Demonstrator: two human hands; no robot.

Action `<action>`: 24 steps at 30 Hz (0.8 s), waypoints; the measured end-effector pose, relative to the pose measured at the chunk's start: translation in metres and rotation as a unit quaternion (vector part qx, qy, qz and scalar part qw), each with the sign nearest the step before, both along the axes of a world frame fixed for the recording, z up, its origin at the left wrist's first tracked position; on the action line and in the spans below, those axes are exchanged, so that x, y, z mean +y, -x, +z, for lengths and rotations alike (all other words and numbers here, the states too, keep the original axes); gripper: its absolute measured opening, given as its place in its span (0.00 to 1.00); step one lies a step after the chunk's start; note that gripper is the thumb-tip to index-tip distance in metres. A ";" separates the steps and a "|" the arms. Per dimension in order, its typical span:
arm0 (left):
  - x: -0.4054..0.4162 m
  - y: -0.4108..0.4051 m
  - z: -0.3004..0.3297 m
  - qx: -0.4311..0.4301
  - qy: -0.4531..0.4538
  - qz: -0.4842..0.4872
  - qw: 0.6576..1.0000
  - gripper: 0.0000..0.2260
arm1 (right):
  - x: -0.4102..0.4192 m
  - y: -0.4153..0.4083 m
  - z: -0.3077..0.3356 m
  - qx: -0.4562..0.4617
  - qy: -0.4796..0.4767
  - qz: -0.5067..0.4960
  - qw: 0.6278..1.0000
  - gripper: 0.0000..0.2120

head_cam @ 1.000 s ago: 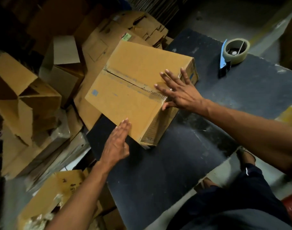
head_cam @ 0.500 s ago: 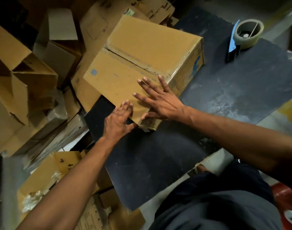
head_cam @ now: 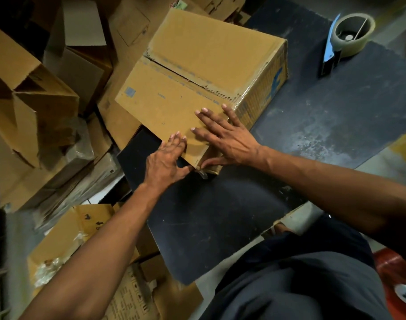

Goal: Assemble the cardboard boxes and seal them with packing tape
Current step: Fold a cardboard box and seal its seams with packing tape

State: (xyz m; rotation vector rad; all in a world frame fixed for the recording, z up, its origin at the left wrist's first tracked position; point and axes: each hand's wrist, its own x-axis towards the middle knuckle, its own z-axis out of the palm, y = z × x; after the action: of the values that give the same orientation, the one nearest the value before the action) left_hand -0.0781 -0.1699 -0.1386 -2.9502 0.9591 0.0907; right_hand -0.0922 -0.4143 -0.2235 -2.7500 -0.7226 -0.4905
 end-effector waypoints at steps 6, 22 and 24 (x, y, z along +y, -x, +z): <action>-0.001 0.003 -0.003 0.015 -0.024 0.020 0.999 0.47 | -0.017 -0.007 -0.007 -0.029 0.032 0.062 0.997 0.52; -0.019 0.028 -0.023 0.006 0.075 0.121 0.990 0.42 | -0.007 0.004 -0.007 0.004 -0.014 0.037 0.999 0.49; -0.011 0.025 -0.026 0.012 0.072 0.093 0.993 0.43 | -0.005 0.003 -0.005 0.012 -0.016 0.035 0.999 0.47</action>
State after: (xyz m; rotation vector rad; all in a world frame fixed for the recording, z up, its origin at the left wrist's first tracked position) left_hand -0.1032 -0.1806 -0.1641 -3.1718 0.7192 0.0639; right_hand -0.0956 -0.4198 -0.2287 -2.6849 -0.7962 -0.4507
